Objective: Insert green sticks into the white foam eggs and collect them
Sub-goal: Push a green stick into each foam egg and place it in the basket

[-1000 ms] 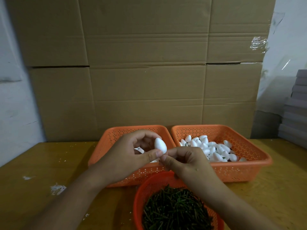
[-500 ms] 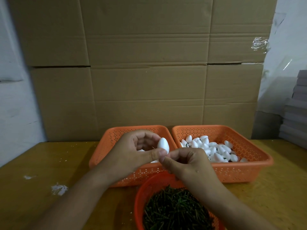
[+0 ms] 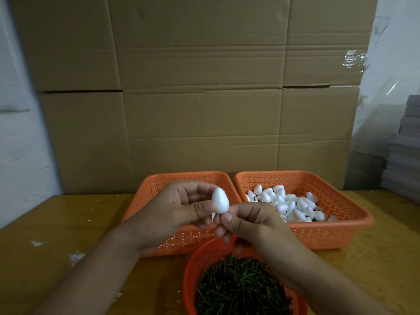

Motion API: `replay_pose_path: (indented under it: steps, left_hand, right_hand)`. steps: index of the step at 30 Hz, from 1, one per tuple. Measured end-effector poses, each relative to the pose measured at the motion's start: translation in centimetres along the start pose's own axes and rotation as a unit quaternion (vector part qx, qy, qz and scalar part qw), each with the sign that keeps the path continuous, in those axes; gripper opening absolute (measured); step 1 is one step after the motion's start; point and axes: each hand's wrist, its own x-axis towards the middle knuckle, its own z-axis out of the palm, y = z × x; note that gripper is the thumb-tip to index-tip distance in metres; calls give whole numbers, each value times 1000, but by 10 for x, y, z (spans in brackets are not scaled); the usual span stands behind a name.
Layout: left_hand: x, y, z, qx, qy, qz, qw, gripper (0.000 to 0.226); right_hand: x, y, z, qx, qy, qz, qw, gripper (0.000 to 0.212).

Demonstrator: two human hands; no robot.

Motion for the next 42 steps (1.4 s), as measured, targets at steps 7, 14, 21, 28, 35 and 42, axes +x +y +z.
replay_pose_path:
  steps: [7,14,21,28,35,42]
  left_hand:
    - [-1,0,-3,-32,-42,-2,999,40]
    - [-1,-2,-4,-34,-46,-2,998,45]
    - [1,-4,-2,-8,-3,9,1000,40]
    - [3,-5,-1,0,19,12,1000,31]
    - [6,-8,-1,-18,59,20,998,33]
    - [7,-11,-3,6,110,0,994,16]
  right_hand:
    - [1,1,3,114,-59,40,991,19]
    - [1,2,1,134,-61,47,988,16]
    - [3,3,0,113,-8,51,992,14]
    - [3,3,-1,100,7,43,994,14]
    - [6,6,-2,112,48,50,991,14]
    - [9,10,-3,143,92,52,984,25]
